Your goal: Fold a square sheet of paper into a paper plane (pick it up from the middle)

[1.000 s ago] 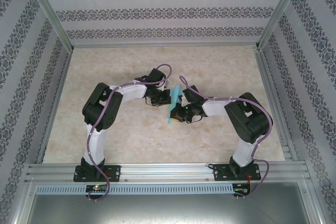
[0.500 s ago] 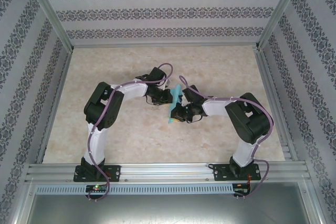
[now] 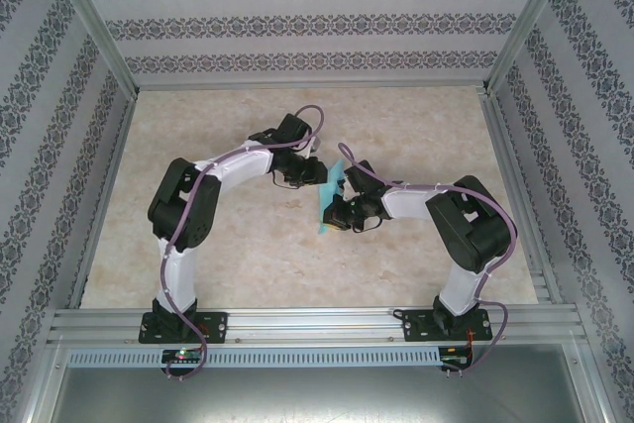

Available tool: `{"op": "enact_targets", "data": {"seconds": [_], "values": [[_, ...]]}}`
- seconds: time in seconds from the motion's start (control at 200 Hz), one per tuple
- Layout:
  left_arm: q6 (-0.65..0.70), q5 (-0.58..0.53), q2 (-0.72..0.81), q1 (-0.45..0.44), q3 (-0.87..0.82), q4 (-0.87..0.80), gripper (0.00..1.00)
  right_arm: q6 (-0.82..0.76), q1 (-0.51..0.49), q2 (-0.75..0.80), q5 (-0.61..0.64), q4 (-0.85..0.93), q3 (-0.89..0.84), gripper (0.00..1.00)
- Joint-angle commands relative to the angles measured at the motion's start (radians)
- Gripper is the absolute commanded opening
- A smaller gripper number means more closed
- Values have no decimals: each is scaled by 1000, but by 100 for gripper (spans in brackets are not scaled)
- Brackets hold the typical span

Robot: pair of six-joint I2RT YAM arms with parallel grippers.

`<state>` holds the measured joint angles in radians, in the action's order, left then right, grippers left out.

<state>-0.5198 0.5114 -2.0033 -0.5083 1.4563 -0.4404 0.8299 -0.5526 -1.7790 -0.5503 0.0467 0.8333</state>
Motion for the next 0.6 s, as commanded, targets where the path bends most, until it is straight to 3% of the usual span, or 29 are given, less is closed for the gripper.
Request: {"op": "enact_targets", "data": {"seconds": [0.0, 0.31, 0.595], "values": [[10, 41, 65, 4, -50, -34, 27, -17, -4, -22, 78, 128, -25, 6], [-18, 133, 18, -10, -97, 31, 12, -21, -5, -10, 72, 125, -25, 6], [-15, 164, -64, -18, -54, 61, 10, -26, -7, 5, 77, 131, -26, 6]]}}
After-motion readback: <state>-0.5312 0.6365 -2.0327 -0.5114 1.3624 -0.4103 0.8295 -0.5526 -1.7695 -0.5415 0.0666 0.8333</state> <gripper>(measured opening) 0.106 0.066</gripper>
